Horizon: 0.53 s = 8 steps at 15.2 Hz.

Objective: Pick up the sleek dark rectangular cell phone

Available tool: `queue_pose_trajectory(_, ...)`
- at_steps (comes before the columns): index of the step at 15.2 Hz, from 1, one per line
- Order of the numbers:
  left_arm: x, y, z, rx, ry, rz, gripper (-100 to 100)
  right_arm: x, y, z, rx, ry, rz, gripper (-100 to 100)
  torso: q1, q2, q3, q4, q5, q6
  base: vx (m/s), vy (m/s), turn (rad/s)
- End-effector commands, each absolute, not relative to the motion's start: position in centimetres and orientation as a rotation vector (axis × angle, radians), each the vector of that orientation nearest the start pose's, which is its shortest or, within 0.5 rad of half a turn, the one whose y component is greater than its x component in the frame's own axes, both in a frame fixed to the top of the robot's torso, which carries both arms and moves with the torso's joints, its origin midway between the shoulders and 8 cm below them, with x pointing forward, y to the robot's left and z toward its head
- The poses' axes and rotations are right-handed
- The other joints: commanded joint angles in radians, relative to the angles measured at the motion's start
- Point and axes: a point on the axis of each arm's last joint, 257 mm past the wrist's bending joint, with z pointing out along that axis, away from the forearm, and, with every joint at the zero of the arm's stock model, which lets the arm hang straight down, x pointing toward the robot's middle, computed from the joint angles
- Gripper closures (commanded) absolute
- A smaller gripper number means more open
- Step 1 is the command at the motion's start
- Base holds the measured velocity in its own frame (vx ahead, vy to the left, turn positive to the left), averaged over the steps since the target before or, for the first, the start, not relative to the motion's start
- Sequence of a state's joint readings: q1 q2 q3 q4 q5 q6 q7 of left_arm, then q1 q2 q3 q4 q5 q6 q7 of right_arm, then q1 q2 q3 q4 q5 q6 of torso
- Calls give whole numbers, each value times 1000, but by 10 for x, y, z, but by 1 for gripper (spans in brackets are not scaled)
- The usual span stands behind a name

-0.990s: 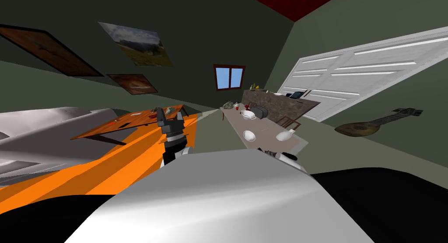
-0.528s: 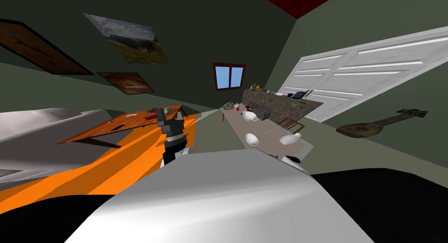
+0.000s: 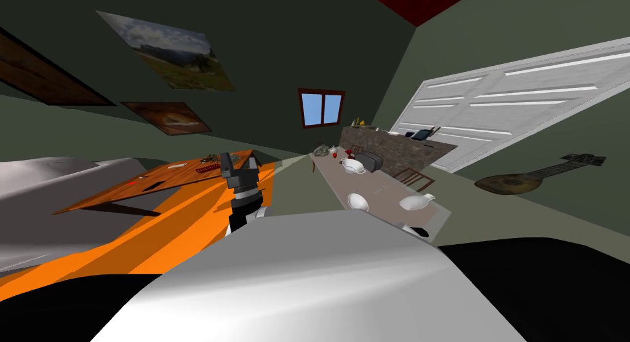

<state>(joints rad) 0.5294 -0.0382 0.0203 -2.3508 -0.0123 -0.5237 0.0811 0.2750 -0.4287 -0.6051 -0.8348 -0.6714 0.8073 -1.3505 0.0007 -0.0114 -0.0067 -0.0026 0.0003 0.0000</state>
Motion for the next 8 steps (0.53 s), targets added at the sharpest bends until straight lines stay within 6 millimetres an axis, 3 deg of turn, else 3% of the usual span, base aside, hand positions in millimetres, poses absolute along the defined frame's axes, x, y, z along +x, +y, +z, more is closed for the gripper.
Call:
queue_pose_trajectory(1, 321, 287, 51, -644, 519, -1351, 0, 43, -548, -587, -2838, 1406, -150, -100, 0, 0, 0, 0, 0, 0, 147, 14, -31)
queue_pose_trajectory(8, 321, 287, 51, -644, 519, -1351, 0, 10, -524, -595, -2689, 1549, 2, -100, -2, 4, 2, 1, 0, 0, 104, -1, -28)
